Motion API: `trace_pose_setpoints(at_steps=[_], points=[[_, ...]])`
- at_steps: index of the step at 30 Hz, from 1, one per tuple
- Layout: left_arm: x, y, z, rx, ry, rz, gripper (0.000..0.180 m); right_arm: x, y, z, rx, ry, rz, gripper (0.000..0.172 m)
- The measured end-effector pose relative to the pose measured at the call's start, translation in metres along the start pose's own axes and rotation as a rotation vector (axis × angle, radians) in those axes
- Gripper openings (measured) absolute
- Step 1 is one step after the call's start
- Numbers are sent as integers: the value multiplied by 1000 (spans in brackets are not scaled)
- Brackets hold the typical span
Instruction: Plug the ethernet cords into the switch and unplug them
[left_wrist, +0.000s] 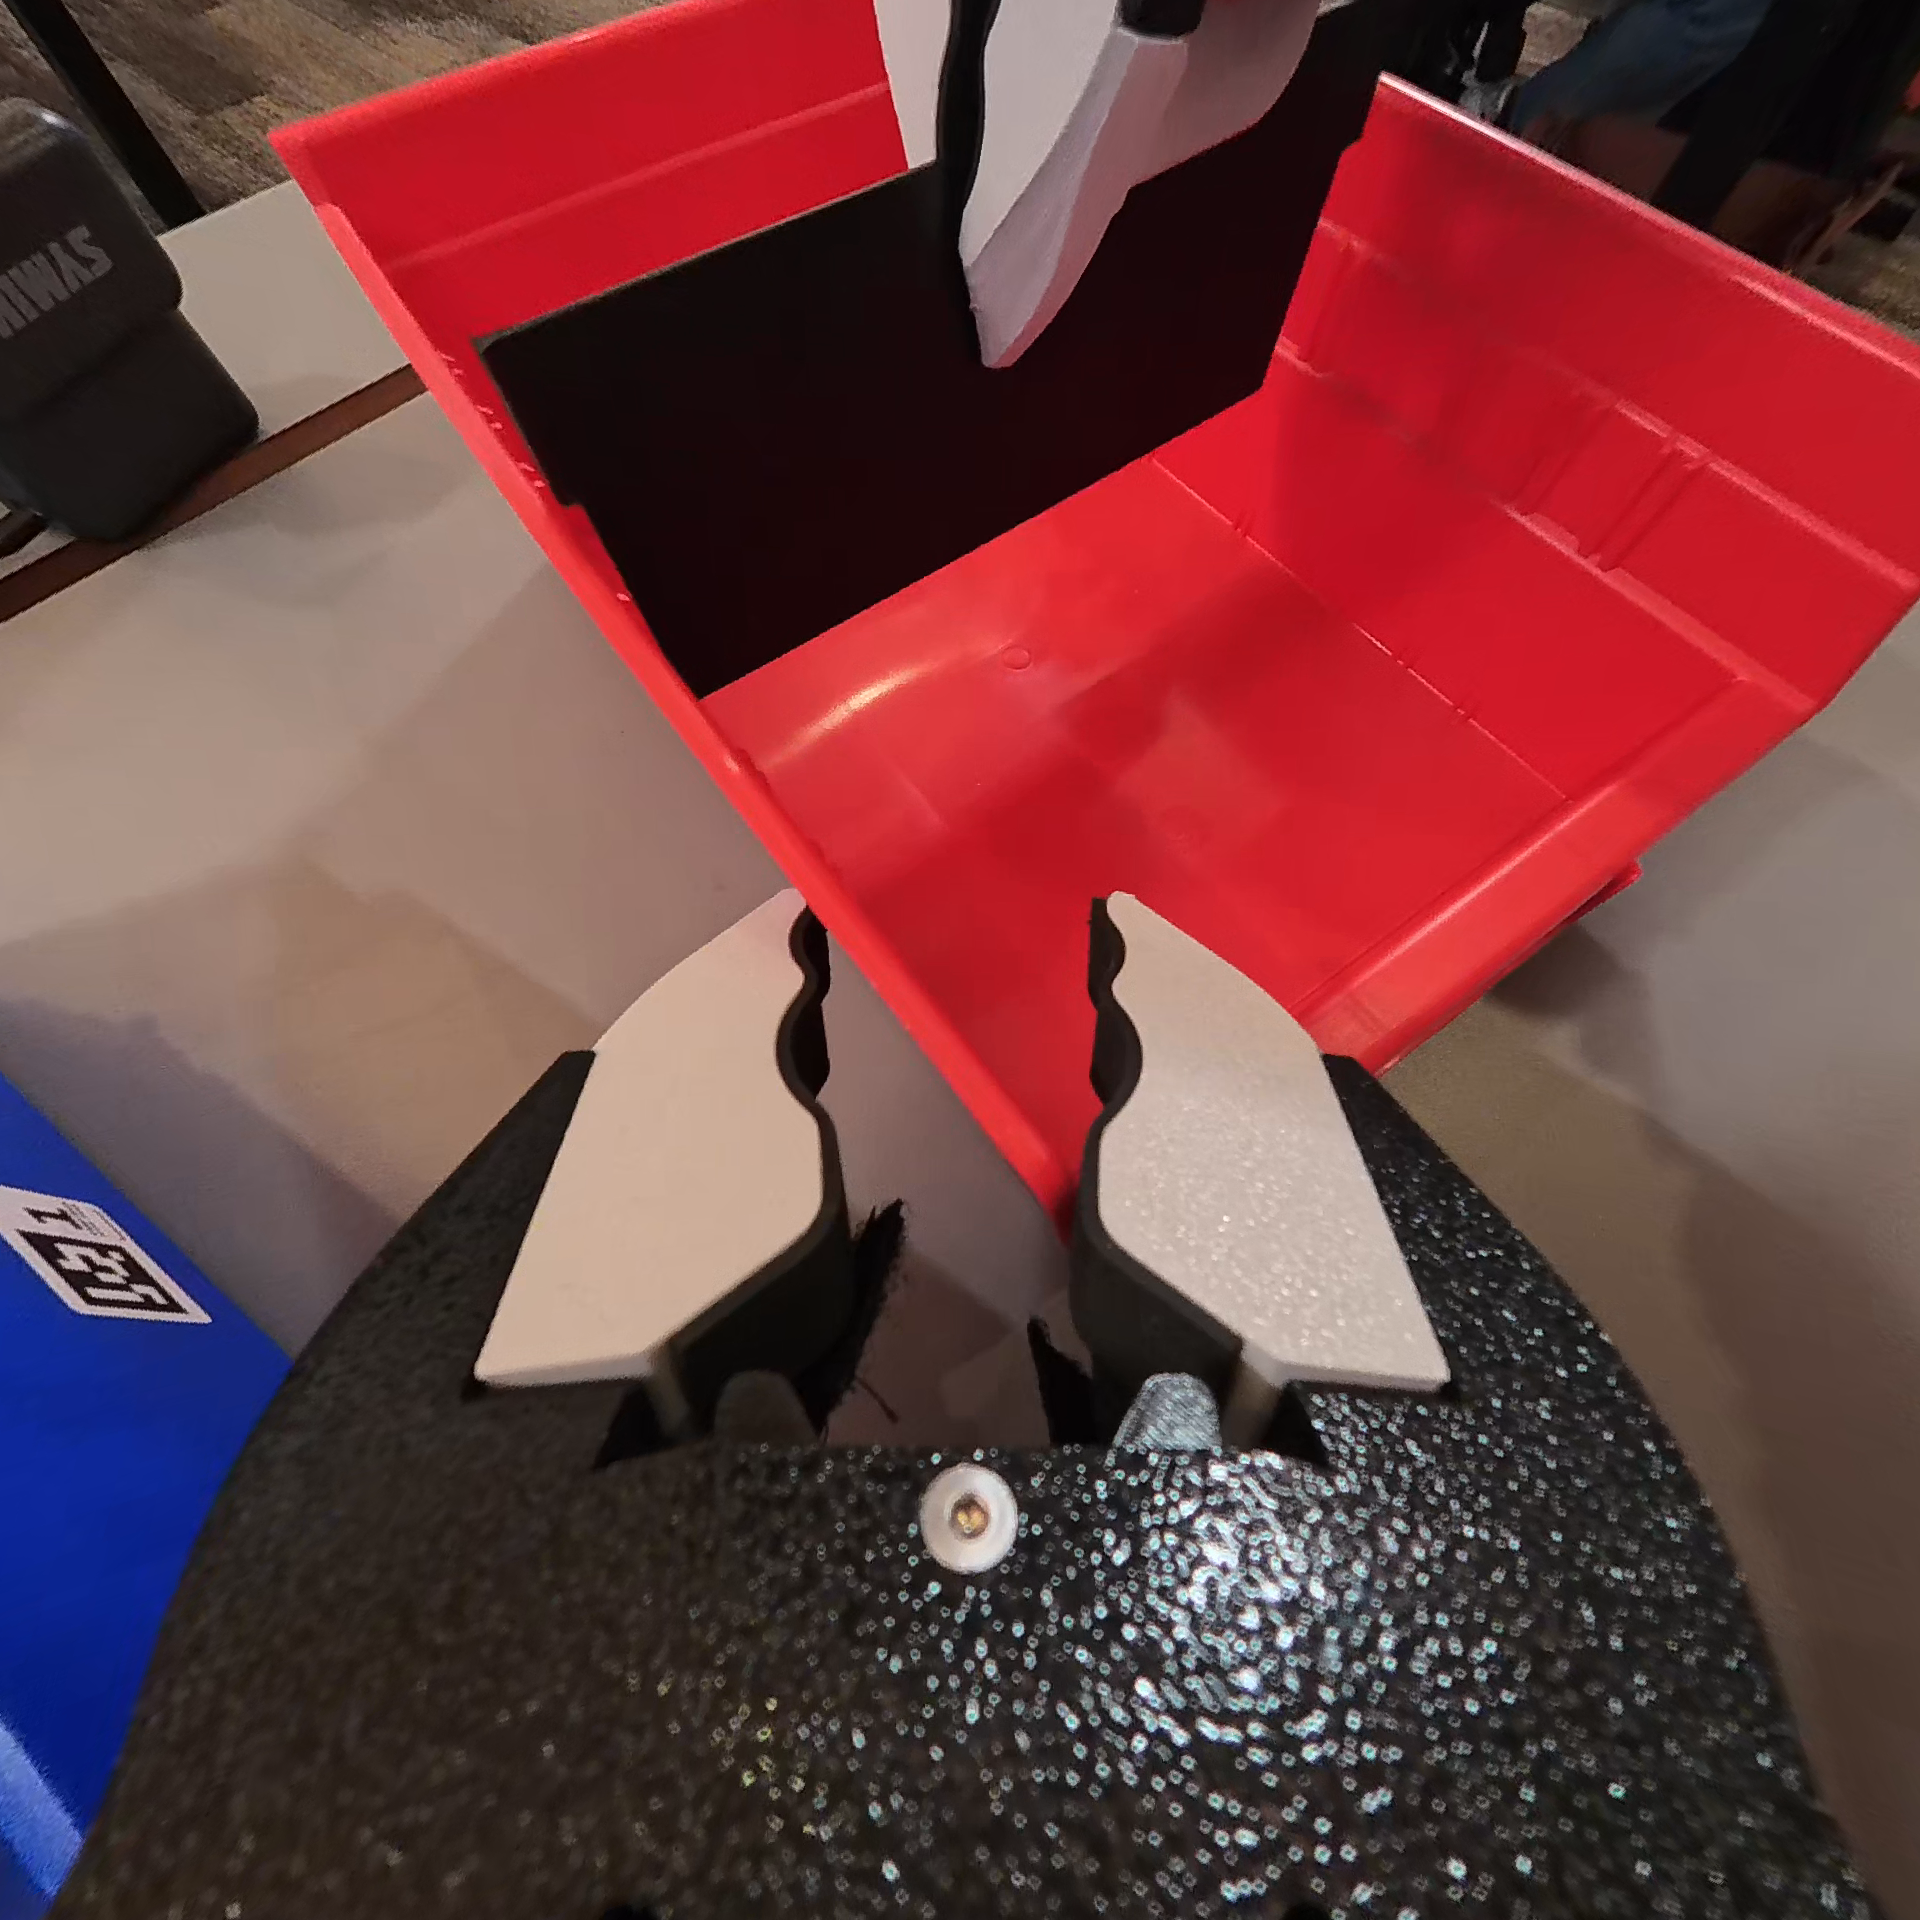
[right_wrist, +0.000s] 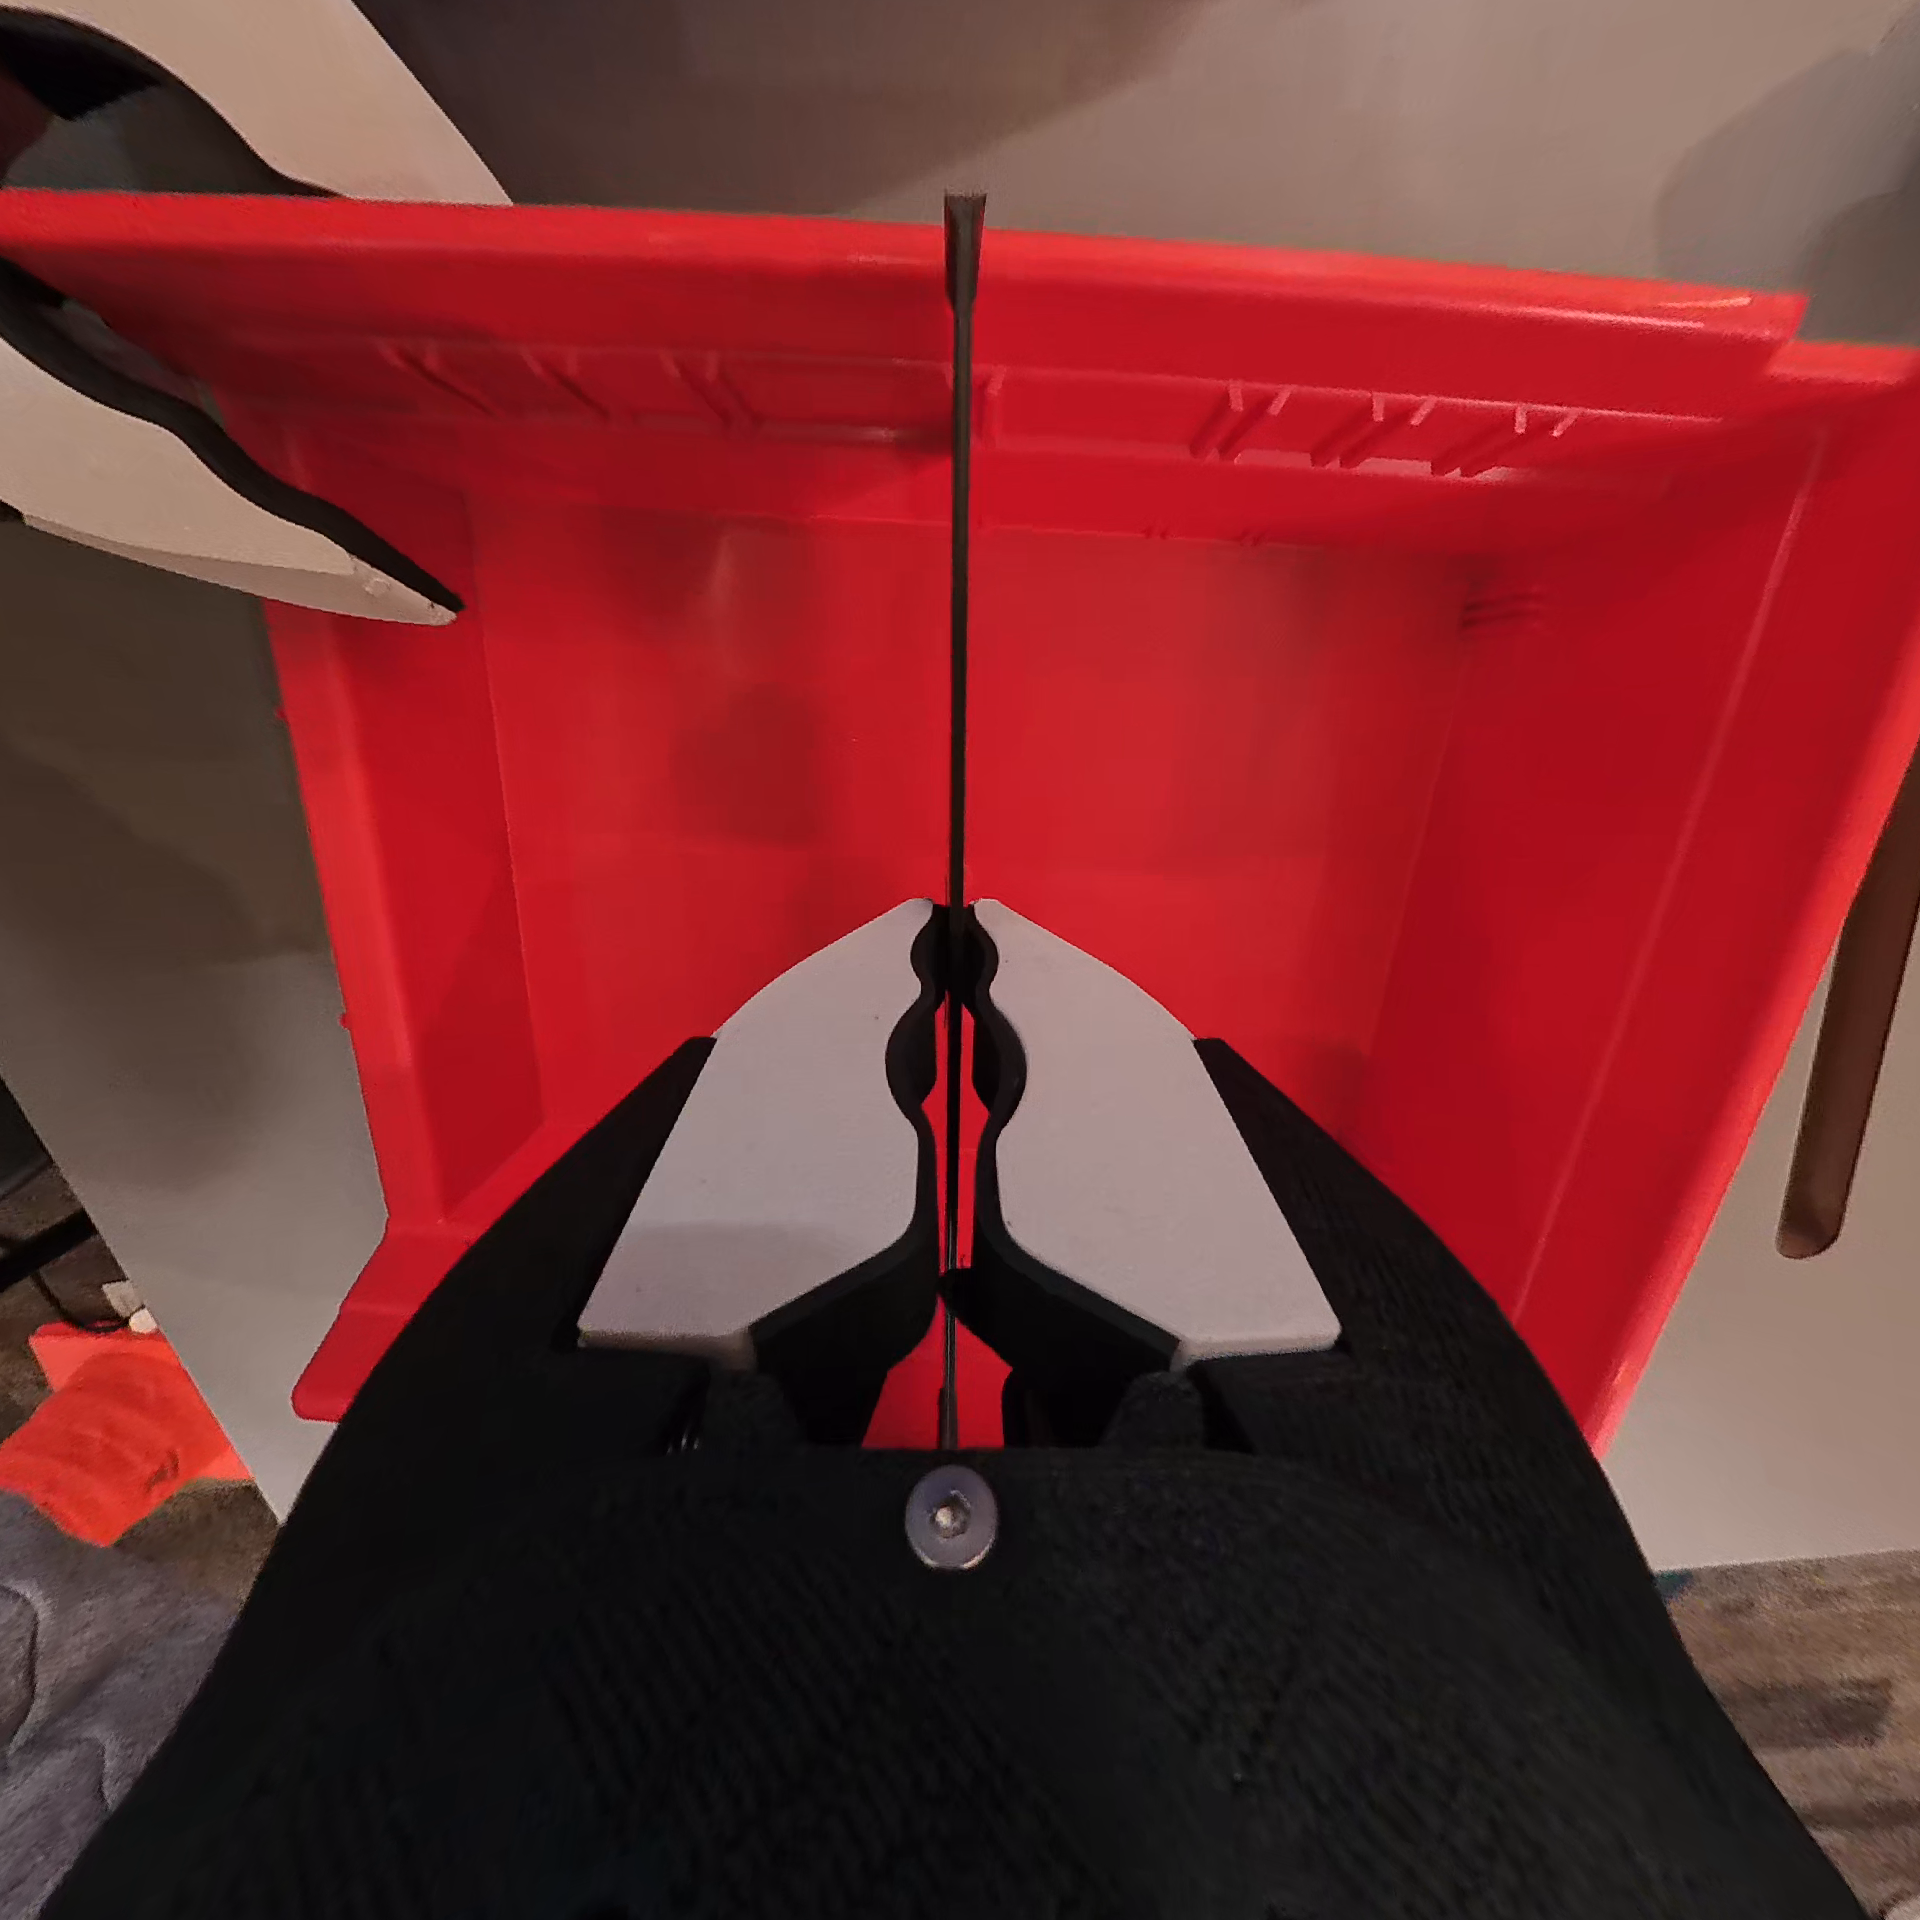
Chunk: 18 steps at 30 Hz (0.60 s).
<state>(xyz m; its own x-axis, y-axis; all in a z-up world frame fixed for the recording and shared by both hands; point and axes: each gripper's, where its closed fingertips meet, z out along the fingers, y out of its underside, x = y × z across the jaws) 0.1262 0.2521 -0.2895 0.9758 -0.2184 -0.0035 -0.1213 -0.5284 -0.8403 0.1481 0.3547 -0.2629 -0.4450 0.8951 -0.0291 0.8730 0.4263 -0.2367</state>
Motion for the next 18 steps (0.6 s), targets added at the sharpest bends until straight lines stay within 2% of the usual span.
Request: trace_pose_setpoints(at_steps=[12,18], points=[[0,0,0,0,0,4,48,1,11,13,-104,10,-2,0],[0,0,0,0,-2,7,48,0,13,12,-203,34,-26,0]])
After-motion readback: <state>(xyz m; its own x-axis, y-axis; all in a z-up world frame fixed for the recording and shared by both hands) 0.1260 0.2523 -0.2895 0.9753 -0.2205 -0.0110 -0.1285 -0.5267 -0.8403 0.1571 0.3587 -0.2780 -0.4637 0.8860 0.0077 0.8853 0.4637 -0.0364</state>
